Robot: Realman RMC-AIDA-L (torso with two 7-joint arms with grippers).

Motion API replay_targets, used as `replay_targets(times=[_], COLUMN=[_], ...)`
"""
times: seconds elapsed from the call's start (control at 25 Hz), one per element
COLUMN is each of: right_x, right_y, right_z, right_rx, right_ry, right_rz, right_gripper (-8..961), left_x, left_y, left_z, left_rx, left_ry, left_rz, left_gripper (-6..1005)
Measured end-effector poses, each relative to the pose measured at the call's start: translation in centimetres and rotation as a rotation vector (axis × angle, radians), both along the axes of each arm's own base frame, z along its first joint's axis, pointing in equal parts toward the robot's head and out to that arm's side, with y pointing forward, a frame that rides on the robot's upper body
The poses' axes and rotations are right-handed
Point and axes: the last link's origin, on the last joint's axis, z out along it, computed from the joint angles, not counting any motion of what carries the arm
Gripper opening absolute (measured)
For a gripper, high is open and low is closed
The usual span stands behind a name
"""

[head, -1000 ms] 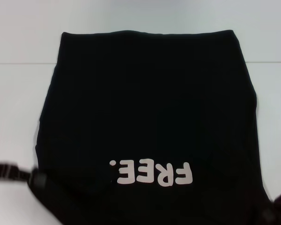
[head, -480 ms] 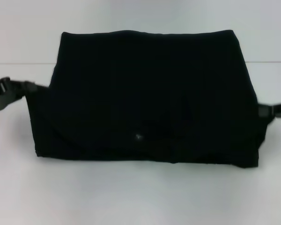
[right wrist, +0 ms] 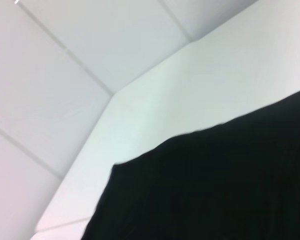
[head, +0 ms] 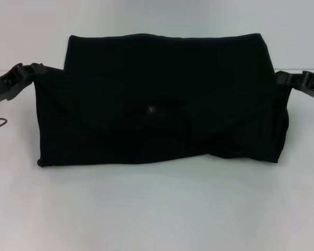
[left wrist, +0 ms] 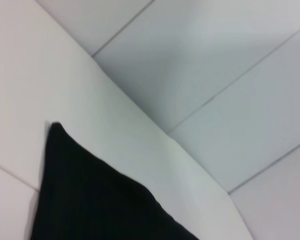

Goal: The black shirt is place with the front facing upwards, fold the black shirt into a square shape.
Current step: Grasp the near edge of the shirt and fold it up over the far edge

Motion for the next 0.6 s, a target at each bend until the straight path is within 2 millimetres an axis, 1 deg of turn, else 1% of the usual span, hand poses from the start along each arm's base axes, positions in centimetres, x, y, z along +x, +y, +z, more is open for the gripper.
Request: replay_targets(times=[0.12,0.36,0.48,0.6], right_x=[0.3,0.1,-0.3,-0.2], right_y=[0.6,1.6,1.6,1.3], right_z=[-0.2,-1.8,-2.3,-2.3], right_rx=[0.054,0.113,0.123,0.154], right_ry=[-0.038,-0.158,-0.175,-0.16], right_rz=[-0.011,0.012,0.046,0.064], right_gripper=[72,83,88,94], left_x=[0.0,0.1,0.3,0.3], left_y=[0.2,0.7,0.8,0.8], left_z=[-0.3,-1.4,-1.8,-1.8], left_rx=[0.028,0.055,0.066,0.105], left_ry=[0.002,0.008,-0.001,-0.033], left_rz=[0.015,0.049,0.055,0.066], left_gripper=[26,26,26,26])
